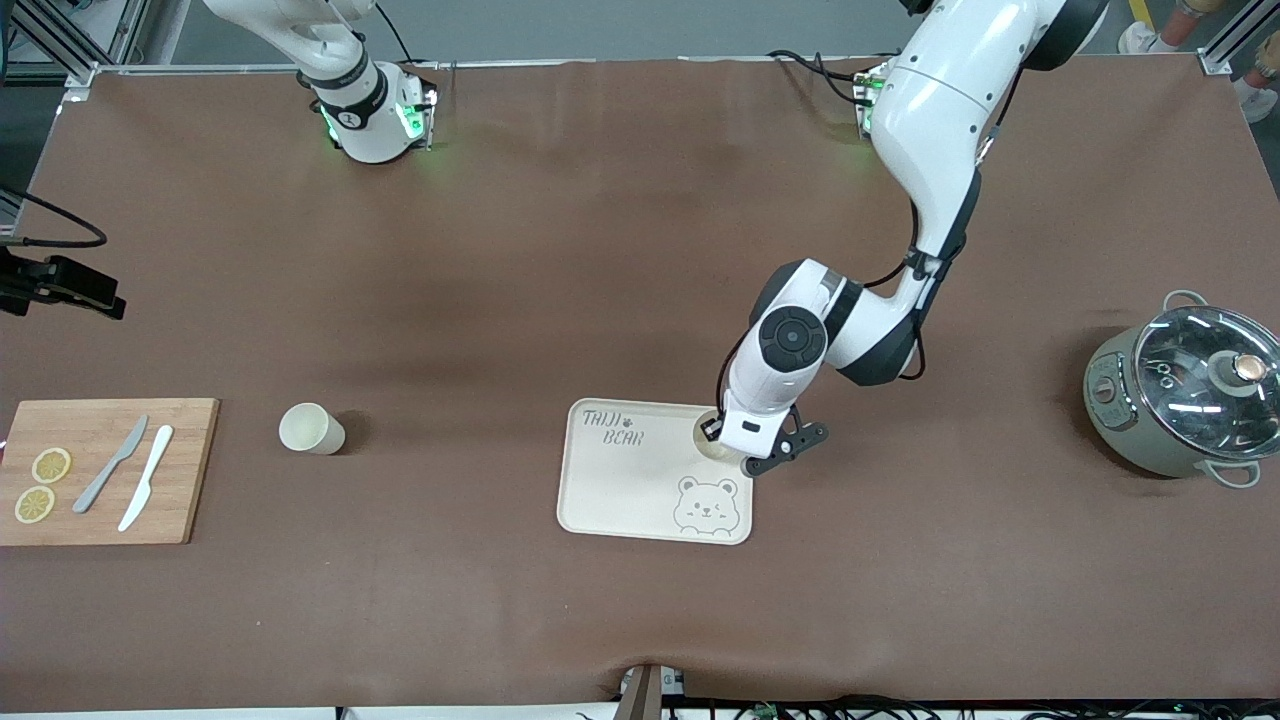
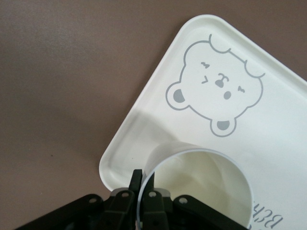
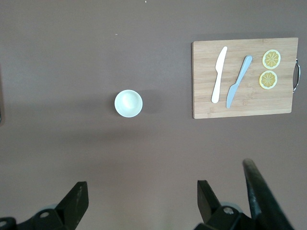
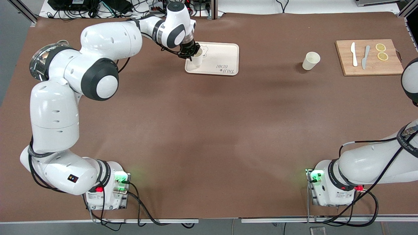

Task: Place white IKEA cup upright on tray with both arms
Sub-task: 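Lower the cup onto the tray and open the left gripper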

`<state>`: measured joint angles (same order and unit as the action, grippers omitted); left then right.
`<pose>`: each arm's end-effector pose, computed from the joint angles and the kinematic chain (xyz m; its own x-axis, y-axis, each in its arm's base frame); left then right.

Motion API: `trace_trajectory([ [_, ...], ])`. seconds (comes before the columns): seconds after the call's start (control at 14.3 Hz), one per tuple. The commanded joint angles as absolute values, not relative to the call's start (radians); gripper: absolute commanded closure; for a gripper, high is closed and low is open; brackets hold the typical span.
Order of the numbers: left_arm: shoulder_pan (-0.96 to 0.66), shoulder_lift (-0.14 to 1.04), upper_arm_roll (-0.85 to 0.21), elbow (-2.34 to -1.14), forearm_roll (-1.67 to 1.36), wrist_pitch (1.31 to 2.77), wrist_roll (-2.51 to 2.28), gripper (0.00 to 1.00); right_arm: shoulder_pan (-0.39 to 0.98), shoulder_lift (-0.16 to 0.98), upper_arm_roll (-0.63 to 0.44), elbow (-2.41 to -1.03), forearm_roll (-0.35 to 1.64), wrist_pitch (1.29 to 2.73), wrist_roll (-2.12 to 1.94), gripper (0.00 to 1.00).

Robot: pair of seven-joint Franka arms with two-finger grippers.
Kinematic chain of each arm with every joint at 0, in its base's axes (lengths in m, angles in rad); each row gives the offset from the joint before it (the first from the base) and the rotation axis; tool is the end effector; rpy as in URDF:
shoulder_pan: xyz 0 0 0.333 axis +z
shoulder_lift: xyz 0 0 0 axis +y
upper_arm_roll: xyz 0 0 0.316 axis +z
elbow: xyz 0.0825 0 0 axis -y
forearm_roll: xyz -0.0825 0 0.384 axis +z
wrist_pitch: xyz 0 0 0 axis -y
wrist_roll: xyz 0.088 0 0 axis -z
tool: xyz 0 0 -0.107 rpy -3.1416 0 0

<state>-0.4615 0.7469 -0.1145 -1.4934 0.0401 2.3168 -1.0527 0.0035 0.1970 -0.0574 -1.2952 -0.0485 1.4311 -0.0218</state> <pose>0.6152 -0.3813 0.2379 0.8851 0.4654 0.0001 0.4634 -0.8812 0.0933 0.5993 -0.0341 0.6273 0.9974 -0.0384 -0.0618 -0.0348 -0.9977 0.0582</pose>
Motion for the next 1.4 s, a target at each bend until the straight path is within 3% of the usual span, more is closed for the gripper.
trace_trajectory([
  [0.0,-0.477,0.779,-0.109,-1.47,0.054,2.356,-1.074,1.0,0.005,0.186,-0.058,-1.295,-0.041,1.42,-0.006,0.0],
  [0.42,-0.479,0.793,-0.107,-1.47,0.06,2.359,-1.072,1.0,0.005,0.186,-0.06,-1.295,-0.041,1.42,-0.005,0.0],
  [0.49,-0.477,0.793,-0.107,-1.47,0.058,2.359,-1.068,0.93,0.003,0.186,-0.06,-1.295,-0.041,1.424,-0.005,0.0],
  [0.56,-0.474,0.793,-0.106,-1.47,0.063,2.359,-1.057,0.03,0.003,0.187,-0.06,-1.295,-0.043,1.43,-0.005,0.0],
  [0.84,-0.488,0.776,-0.1,-1.468,0.078,2.336,-1.072,0.0,0.005,0.189,-0.06,-1.295,-0.046,1.436,-0.005,0.0],
  [1.33,-0.44,0.712,-0.11,-1.345,0.072,2.04,-1.062,0.0,0.012,0.201,-0.061,-1.298,-0.037,1.485,-0.037,0.0],
])
